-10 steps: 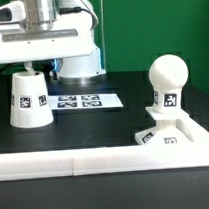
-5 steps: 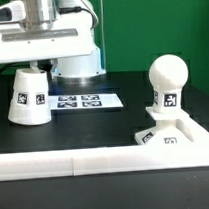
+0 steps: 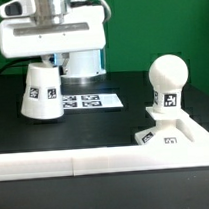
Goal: Assemble lamp
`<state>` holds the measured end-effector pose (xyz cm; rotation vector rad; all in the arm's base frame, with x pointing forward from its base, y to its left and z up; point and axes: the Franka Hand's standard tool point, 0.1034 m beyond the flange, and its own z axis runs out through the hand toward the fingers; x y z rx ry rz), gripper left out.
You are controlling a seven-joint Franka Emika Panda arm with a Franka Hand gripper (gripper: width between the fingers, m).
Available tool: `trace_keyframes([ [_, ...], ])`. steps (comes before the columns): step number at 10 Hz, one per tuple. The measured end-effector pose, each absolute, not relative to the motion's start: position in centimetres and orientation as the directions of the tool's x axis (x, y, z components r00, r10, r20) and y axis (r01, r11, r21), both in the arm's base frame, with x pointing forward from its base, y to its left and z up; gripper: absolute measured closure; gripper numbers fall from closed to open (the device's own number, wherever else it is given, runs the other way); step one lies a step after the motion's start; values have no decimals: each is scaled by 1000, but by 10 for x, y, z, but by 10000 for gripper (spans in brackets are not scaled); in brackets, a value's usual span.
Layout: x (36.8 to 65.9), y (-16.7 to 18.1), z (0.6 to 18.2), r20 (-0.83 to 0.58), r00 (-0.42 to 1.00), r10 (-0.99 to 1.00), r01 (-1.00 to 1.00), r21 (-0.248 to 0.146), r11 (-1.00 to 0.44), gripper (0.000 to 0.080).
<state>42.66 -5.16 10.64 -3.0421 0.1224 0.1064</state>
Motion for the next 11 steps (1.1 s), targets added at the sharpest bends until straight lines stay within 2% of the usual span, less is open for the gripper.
trace_keyframes([
  [3,468,-16,147,-57,991,-120,-126,-117,-985,754],
  [6,524,7,170,-54,976,-211,-216,-116,-969,754],
  [7,539,8,176,-45,975,-218,-222,-117,-968,754],
  [11,534,7,171,-53,974,-219,-224,-114,-968,754],
])
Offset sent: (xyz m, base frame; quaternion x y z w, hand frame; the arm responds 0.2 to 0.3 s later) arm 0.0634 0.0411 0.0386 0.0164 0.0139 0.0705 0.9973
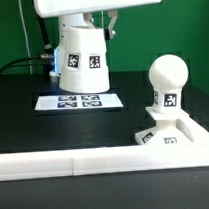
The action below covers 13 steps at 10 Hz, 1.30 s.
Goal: Assemble lamp
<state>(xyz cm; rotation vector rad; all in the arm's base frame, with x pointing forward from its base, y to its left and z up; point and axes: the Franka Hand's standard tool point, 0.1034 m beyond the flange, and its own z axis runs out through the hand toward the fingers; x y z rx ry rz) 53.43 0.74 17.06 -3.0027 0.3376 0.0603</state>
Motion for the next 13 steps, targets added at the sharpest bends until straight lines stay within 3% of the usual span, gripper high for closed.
trace_keyframes([
  [2,534,18,177,-72,968,-241,-248,-133,-959,754],
  [9,578,86,239,-119,942,-314,-329,-145,-933,754],
  [13,604,117,232,-109,944,-310,-324,-145,-935,754],
])
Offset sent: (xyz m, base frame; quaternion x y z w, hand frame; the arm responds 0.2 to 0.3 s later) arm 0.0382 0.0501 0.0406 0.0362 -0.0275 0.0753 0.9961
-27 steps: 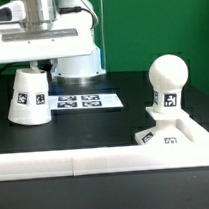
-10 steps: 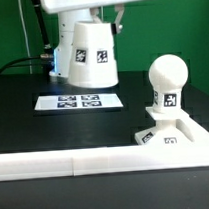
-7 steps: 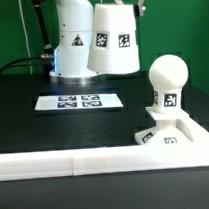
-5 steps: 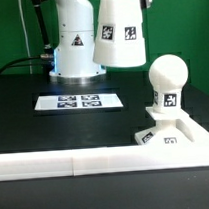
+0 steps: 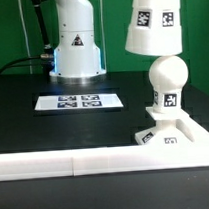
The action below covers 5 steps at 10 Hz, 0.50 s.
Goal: Assemble lamp
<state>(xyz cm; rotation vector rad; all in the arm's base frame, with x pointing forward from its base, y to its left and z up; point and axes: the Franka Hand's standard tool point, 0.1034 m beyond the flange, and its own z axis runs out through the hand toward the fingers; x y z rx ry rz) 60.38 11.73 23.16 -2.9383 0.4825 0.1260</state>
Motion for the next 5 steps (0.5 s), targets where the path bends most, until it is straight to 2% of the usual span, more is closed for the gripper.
trace_keyframes([
  [5,612,119,204,-82,946,-313,-322,-142,-936,754],
])
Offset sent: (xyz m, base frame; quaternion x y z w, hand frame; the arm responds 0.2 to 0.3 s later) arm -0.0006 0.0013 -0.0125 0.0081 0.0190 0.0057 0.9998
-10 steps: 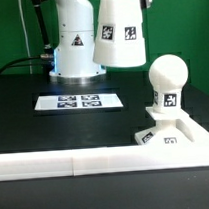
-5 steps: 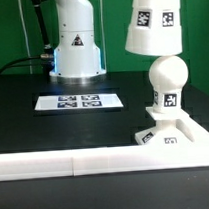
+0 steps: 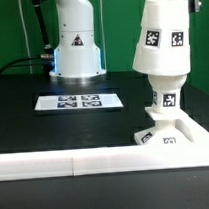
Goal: Assemble lamp
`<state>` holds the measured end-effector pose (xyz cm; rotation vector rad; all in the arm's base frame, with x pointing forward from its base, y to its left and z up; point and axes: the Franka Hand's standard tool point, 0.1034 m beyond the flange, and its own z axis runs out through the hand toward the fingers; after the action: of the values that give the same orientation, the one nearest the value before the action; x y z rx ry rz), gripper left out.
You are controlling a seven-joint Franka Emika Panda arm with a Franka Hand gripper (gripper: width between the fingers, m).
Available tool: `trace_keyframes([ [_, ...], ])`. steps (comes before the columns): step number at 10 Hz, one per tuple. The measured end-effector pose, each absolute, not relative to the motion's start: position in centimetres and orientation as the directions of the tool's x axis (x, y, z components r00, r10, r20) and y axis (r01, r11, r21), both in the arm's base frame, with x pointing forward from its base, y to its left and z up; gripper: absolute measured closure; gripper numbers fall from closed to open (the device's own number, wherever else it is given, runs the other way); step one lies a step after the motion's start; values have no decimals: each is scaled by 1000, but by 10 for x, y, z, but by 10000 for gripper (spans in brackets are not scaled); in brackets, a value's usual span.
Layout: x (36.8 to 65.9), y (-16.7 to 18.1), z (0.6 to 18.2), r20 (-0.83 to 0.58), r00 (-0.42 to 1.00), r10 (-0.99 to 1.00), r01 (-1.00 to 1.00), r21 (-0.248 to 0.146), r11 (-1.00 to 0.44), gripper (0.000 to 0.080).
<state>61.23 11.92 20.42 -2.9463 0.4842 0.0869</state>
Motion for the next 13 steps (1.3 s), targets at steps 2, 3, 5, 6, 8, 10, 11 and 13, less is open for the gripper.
trace_keyframes([
  [2,612,124,185,-84,947,-309,-318,-135,-938,754],
  [3,612,125,175,-87,947,-309,-318,-129,-939,754],
  [5,612,124,158,-91,946,-310,-320,-120,-940,754],
  [6,611,123,152,-90,946,-312,-321,-118,-940,754],
  [8,610,123,151,-93,946,-311,-320,-116,-940,754],
  [10,610,121,153,-92,947,-309,-319,-117,-941,754],
  [11,609,116,154,-92,948,-305,-315,-117,-942,754],
  [13,602,112,155,-98,949,-301,-311,-115,-943,427],
])
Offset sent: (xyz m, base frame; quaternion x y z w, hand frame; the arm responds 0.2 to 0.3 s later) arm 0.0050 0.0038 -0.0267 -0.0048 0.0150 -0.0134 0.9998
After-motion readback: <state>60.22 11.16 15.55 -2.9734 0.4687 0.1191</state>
